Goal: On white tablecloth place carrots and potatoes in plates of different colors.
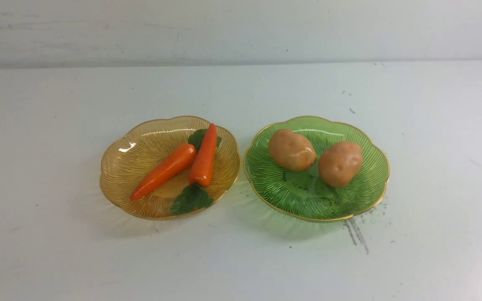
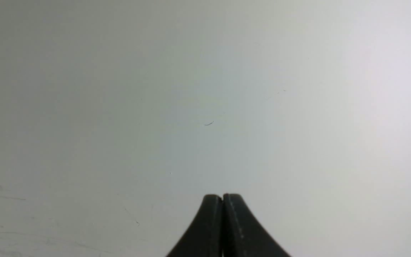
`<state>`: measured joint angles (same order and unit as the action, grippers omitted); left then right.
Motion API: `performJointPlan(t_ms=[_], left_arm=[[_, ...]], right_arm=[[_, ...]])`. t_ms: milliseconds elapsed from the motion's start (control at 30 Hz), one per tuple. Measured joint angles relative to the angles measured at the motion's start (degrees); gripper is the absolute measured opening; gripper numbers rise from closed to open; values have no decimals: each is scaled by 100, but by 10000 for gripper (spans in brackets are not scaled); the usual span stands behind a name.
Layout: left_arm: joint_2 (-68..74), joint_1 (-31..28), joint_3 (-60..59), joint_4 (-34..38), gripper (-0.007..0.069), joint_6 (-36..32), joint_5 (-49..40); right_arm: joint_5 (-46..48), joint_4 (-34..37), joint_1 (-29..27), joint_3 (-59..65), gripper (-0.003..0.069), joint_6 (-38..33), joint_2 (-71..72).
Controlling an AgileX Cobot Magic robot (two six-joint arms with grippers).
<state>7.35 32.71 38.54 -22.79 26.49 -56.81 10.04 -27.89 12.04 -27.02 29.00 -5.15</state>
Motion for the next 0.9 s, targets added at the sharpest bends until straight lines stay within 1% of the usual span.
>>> performJointPlan(t_ms=[200, 333, 367, 400, 467, 567, 600, 633, 667, 700, 733, 767, 900], left_arm=[[-14, 0, -84, 155, -4, -6, 180], [-264, -182, -621, 458, -4, -429, 953], [-448, -447, -998, 786, -4, -856, 1396], [-473, -489, -998, 835, -4, -856, 1451], [-744, -1090, -1641, 1582, -4, -1804, 2095], [-808, -1958, -2567, 2554, -4, -2998, 2916], [-808, -2003, -2618, 2649, -4, -3135, 3008], [-808, -2262, -2946, 2883, -4, -3530, 3250], [-808, -2486, -3187, 3030, -4, -3714, 3420], [-808, -2486, -3187, 3030, -4, -3741, 3450], [-808, -2757, -3454, 3115, -4, -3880, 3649], [-808, -2881, -3621, 3115, -4, -3926, 3722], [-808, -3010, -3980, 3028, -4, -3985, 3769]], right_arm=[[6, -12, 0, 4, -15, 0, 0], [17, -12, 0, 4, -15, 0, 0], [24, -12, 0, 4, -15, 0, 0], [24, -12, 0, 4, -15, 0, 0], [29, -12, 0, 4, -15, 0, 0], [30, -12, 0, 4, -15, -4, 0], [30, -12, 0, 4, -15, -4, 0], [43, -12, 0, 4, -15, -4, 0], [42, -12, 0, 4, -15, -4, 0], [42, -12, 0, 4, -15, -4, 0], [42, -12, 0, 4, -15, -4, 0], [42, -12, 0, 4, -15, -4, 0], [42, -12, 0, 4, -15, -4, 0]])
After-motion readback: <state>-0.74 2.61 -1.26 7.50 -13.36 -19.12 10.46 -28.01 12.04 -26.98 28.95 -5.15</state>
